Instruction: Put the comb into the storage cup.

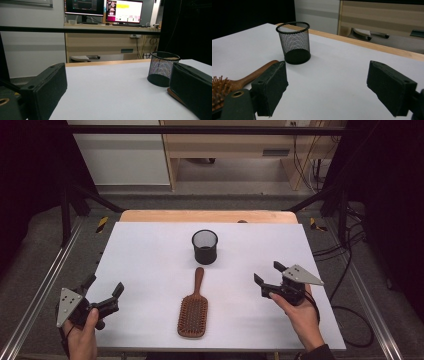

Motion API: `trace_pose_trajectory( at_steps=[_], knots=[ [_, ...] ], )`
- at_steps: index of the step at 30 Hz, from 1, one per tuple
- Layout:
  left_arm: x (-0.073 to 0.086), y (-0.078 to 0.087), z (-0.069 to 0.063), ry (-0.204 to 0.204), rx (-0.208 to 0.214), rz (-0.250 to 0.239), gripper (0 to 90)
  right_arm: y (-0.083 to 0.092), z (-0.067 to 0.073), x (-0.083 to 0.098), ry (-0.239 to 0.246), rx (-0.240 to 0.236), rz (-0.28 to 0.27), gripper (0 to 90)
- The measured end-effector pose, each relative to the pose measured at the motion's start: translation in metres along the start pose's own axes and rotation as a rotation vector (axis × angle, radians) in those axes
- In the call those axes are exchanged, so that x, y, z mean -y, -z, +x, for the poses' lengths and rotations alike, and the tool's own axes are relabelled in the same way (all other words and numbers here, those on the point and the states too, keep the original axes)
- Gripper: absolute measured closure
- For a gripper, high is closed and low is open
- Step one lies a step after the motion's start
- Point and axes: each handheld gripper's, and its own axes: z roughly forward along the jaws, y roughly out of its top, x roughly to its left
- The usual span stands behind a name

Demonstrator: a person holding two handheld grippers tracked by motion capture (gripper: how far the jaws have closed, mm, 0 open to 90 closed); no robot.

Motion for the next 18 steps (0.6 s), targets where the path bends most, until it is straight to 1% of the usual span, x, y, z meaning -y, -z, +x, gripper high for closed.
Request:
trace_pose_trajectory(
  at_steps=[1, 2, 3, 4, 5, 6, 8, 9, 10, 13, 14, 15, 16, 17, 18],
  knots=[
    [-0.001, 0.001, 0.000, -0.003, -0.007, -0.005, 1.5, -0.010, 0.005, -0.008, -0.003, -0.023, 0.030, 19.0],
    [-0.001, 0.001, 0.000, -0.003, -0.007, -0.005, 1.5, -0.010, 0.005, -0.008, -0.003, -0.023, 0.030, 19.0],
    [-0.001, 0.001, 0.001, -0.008, -0.011, -0.006, 1.6, -0.019, 0.008, -0.013, -0.012, -0.053, 0.055, 19.3],
    [-0.001, 0.002, 0.002, -0.010, -0.017, -0.010, 1.6, -0.022, 0.010, -0.015, -0.014, -0.070, 0.063, 19.4],
    [-0.001, 0.002, 0.002, -0.010, -0.017, -0.010, 1.7, -0.022, 0.010, -0.015, -0.014, -0.070, 0.063, 19.4],
    [-0.002, 0.003, 0.004, -0.004, -0.020, -0.017, 1.8, -0.034, 0.015, -0.018, 0.010, -0.087, 0.095, 21.3],
    [-0.002, 0.003, 0.004, -0.004, -0.023, -0.018, 1.7, -0.042, 0.019, -0.020, 0.015, -0.103, 0.116, 23.1],
    [-0.001, 0.003, 0.004, 0.002, -0.017, -0.013, 1.7, -0.042, 0.019, -0.020, 0.015, -0.103, 0.116, 23.1],
    [0.000, 0.002, 0.004, -0.001, -0.018, -0.007, 1.7, -0.051, 0.025, -0.021, 0.030, -0.108, 0.143, 23.8],
    [0.000, 0.001, 0.001, -0.007, -0.004, -0.003, 1.7, -0.060, 0.035, -0.025, 0.044, -0.140, 0.155, 29.0],
    [0.000, 0.001, 0.001, -0.007, -0.004, -0.003, 1.7, -0.060, 0.035, -0.025, 0.044, -0.140, 0.155, 29.0],
    [0.000, 0.000, -0.001, -0.015, 0.001, 0.001, 1.7, -0.067, 0.044, -0.029, 0.064, -0.156, 0.165, 31.6],
    [0.000, 0.000, -0.001, -0.015, 0.001, 0.001, 1.7, -0.067, 0.044, -0.029, 0.064, -0.156, 0.165, 31.6],
    [0.000, 0.000, -0.002, -0.017, 0.004, 0.003, 1.7, -0.073, 0.051, -0.032, 0.079, -0.170, 0.182, 33.7],
    [0.000, 0.000, -0.002, -0.017, 0.004, 0.003, 1.7, -0.073, 0.051, -0.032, 0.079, -0.170, 0.182, 33.7]
  ],
)
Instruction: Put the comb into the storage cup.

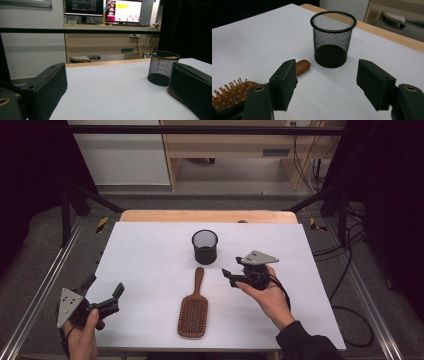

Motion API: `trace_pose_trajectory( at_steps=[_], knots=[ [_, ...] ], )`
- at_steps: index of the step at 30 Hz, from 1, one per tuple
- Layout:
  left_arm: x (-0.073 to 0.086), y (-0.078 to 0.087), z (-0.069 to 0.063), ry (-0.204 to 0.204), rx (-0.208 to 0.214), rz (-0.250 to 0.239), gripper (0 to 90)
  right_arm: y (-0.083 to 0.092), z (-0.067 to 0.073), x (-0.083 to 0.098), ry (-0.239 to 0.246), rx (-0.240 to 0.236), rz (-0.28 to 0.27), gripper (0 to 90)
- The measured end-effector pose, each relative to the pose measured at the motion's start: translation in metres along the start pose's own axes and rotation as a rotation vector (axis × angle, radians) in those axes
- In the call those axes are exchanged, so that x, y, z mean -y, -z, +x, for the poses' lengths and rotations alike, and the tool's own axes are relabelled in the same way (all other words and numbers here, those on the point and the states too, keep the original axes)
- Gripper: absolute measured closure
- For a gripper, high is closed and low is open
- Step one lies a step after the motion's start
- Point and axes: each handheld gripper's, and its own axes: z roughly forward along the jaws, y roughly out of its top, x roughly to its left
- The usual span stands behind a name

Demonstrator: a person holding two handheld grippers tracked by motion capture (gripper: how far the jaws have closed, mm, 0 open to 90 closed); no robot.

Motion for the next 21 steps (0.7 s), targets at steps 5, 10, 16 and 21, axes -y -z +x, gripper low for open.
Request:
trace_pose_trajectory(
  at_steps=[5, 10, 16, 21],
  knots=[
    [0.000, 0.000, -0.002, -0.022, 0.004, 0.010, 1.7, -0.020, 0.011, -0.007, 0.035, -0.048, 0.037, 43.2],
    [0.000, 0.000, -0.001, -0.013, -0.002, 0.010, 1.7, -0.035, 0.019, -0.008, 0.066, -0.057, 0.058, 54.3],
    [0.000, 0.000, 0.000, -0.009, 0.003, 0.006, 1.8, -0.050, 0.032, -0.010, 0.104, -0.087, 0.061, 71.0],
    [0.000, 0.000, 0.001, -0.009, -0.010, 0.015, 2.0, -0.063, 0.041, -0.010, 0.128, -0.106, 0.087, 79.3]
  ],
)
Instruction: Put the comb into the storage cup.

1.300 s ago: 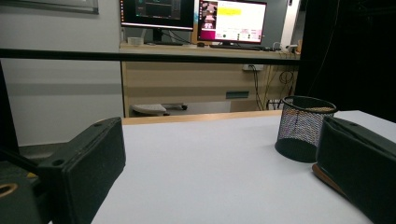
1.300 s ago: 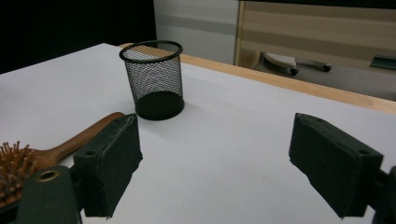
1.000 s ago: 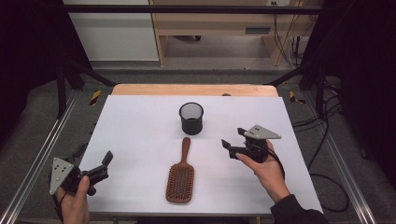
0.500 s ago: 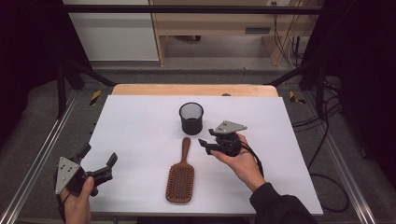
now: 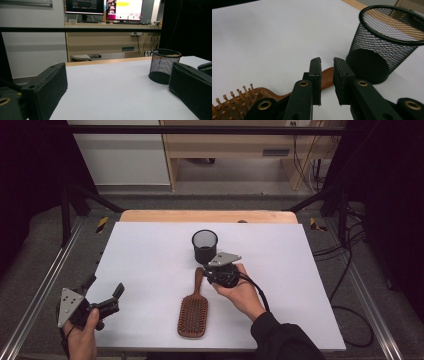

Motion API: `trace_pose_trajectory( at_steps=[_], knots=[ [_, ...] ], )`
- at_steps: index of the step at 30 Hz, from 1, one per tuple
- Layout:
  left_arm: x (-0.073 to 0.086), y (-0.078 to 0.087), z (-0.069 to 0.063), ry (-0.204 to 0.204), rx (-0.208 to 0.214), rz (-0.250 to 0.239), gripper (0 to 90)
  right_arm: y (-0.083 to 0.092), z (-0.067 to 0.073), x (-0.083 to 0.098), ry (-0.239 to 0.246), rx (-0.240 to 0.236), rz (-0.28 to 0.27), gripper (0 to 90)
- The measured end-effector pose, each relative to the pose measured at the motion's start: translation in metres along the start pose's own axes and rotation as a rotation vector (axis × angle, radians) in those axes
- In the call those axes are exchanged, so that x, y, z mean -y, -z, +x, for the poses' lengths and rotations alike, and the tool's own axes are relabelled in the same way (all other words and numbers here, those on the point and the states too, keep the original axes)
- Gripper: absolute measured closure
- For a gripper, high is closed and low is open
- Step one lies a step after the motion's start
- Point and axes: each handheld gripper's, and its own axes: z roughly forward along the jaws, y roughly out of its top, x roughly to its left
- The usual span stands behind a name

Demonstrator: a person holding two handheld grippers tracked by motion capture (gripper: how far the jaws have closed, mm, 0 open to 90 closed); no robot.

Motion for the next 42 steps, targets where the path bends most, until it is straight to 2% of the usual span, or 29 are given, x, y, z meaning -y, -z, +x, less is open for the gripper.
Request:
trace_pose_trajectory(
  at_steps=[8, 15, 23, 30, 42],
  knots=[
    [0.000, -0.001, -0.001, 0.001, 0.003, 0.002, 2.2, -0.022, 0.008, 0.000, 0.027, -0.018, 0.070, 89.6],
    [0.000, -0.002, -0.004, -0.008, 0.018, 0.005, 2.2, -0.043, 0.020, -0.001, 0.034, -0.056, 0.133, 89.9],
    [0.000, -0.002, -0.003, -0.004, 0.017, 0.002, 2.3, -0.061, 0.026, 0.005, 0.066, -0.053, 0.216, 90.0],
    [0.000, -0.002, -0.003, -0.007, 0.017, 0.002, 2.3, -0.059, 0.025, 0.009, 0.096, -0.045, 0.270, 90.0],
    [0.000, -0.001, -0.003, -0.006, 0.014, 0.003, 2.3, -0.034, 0.020, 0.020, 0.078, -0.051, 0.295, 90.0]
  ],
)
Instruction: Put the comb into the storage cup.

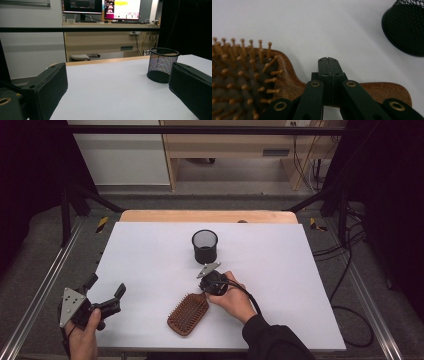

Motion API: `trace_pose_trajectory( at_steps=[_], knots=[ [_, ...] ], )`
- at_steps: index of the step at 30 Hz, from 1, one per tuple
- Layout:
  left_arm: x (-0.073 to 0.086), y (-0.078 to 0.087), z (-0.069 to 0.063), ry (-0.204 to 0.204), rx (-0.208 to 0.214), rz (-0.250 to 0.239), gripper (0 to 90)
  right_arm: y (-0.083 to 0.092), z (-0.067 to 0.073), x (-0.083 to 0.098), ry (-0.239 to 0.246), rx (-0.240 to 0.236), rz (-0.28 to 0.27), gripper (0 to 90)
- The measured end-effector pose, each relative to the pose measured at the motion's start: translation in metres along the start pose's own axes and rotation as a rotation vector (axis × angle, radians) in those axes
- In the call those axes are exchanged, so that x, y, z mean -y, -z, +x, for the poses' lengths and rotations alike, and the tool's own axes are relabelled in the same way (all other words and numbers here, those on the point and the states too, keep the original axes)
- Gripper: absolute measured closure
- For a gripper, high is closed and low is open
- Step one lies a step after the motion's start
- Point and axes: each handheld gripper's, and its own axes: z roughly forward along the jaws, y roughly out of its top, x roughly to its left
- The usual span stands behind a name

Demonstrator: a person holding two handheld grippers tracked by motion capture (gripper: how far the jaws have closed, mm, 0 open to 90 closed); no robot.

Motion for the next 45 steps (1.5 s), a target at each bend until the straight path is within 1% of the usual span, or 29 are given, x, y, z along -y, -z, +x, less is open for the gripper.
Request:
trace_pose_trajectory(
  at_steps=[1, 3, 4, 5, 10, 13, 15, 18, 19, 23, 24, 27, 31, 34, 37, 39, 45],
  knots=[
    [0.000, 0.000, 0.000, -0.001, 0.000, 0.000, 2.3, 0.003, 0.001, 0.002, -0.010, 0.002, 0.003, 90.0],
    [0.000, 0.000, 0.000, -0.001, 0.001, 0.000, 2.3, 0.008, 0.001, 0.005, -0.011, 0.000, 0.004, 90.0],
    [0.000, 0.000, 0.000, -0.002, 0.002, 0.001, 2.3, 0.010, 0.002, 0.007, -0.019, -0.003, 0.005, 90.0],
    [0.000, 0.000, 0.000, -0.002, 0.002, 0.001, 2.3, 0.012, 0.001, 0.008, -0.014, -0.004, 0.009, 90.0],
    [0.000, 0.000, 0.000, -0.002, 0.001, 0.001, 2.3, 0.020, 0.001, 0.018, -0.032, -0.016, 0.018, 90.0],
    [0.000, 0.000, 0.000, -0.004, 0.001, 0.002, 2.4, 0.023, 0.002, 0.022, -0.034, -0.026, 0.018, 90.0],
    [0.001, -0.001, -0.001, -0.008, 0.003, 0.007, 2.4, 0.028, 0.005, 0.027, -0.049, -0.038, 0.016, 90.0],
    [0.000, -0.001, -0.001, -0.009, 0.005, 0.007, 2.4, 0.030, 0.007, 0.029, -0.048, -0.043, 0.018, 90.0],
    [0.000, -0.001, -0.001, -0.009, 0.005, 0.006, 2.4, 0.032, 0.010, 0.032, -0.052, -0.052, 0.020, 90.0],
    [0.001, -0.001, -0.001, -0.007, 0.006, 0.008, 2.7, 0.035, 0.012, 0.035, -0.053, -0.055, 0.023, 90.0],
    [0.001, -0.001, -0.001, -0.007, 0.006, 0.008, 2.7, 0.037, 0.015, 0.038, -0.059, -0.053, 0.032, 90.0],
    [0.001, -0.001, -0.001, -0.009, 0.008, 0.010, 2.7, 0.040, 0.019, 0.041, -0.057, -0.056, 0.037, 90.0],
    [0.001, -0.001, -0.001, -0.009, 0.009, 0.010, 2.7, 0.043, 0.024, 0.044, -0.067, -0.065, 0.037, 90.0],
    [0.000, -0.001, -0.001, -0.011, 0.009, 0.009, 2.7, 0.043, 0.026, 0.046, -0.073, -0.077, 0.034, 90.0],
    [0.001, -0.001, -0.001, -0.010, 0.008, 0.010, 2.7, 0.044, 0.026, 0.047, -0.069, -0.082, 0.035, 90.0],
    [0.001, -0.001, -0.001, -0.008, 0.008, 0.012, 2.7, 0.046, 0.027, 0.047, -0.080, -0.090, 0.037, 90.0],
    [0.001, -0.001, -0.002, -0.010, 0.010, 0.011, 2.7, 0.049, 0.031, 0.048, -0.084, -0.099, 0.032, 90.0]
  ],
)
